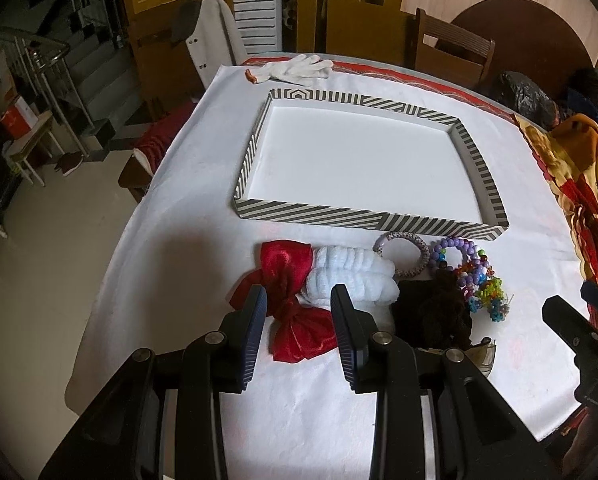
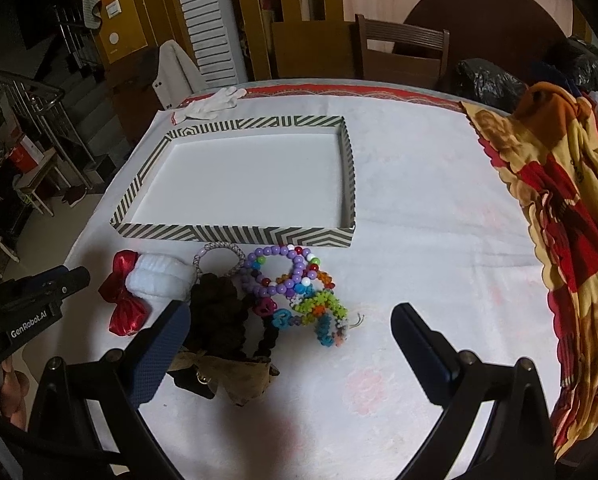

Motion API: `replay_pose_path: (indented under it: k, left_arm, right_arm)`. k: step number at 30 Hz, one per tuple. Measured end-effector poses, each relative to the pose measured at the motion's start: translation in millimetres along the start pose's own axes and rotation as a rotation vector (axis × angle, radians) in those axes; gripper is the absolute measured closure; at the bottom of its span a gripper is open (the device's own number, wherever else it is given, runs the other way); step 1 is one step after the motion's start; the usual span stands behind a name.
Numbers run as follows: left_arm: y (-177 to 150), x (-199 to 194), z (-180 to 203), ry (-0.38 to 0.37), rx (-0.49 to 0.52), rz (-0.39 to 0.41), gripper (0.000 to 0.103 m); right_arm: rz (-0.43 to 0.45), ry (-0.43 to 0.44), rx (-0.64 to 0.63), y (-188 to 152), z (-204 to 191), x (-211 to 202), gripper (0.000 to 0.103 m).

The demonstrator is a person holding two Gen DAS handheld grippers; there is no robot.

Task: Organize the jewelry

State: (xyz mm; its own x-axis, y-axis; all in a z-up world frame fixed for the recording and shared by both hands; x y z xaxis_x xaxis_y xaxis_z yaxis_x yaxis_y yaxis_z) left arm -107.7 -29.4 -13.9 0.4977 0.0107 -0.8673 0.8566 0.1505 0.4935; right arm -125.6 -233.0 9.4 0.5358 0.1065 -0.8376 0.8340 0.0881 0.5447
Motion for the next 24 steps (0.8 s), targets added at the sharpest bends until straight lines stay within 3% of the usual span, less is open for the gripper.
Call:
replay_pose_path:
  k: [24]
  left_arm:
    - [-5.8, -2.7, -6.7, -0.001, -0.008, -0.004, 0.073]
  right_arm:
    - [-0.045, 0.018, 0.002, -9.3, -5.7, -1.2, 0.000]
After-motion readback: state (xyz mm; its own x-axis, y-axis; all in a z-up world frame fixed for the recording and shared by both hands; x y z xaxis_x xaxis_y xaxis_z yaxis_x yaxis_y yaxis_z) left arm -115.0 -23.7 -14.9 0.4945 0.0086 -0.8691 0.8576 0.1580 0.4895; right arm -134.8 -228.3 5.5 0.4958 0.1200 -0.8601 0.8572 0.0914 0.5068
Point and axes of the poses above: each gripper's, at about its wrist camera, not at the fingertips, and x roughly the way its jaws point, z to its right, y to its top, the point moved 5 cm from there along x, roughly the way its jaws point, and after that the axes turned 4 degrees about -x, right-handed, at the moved point
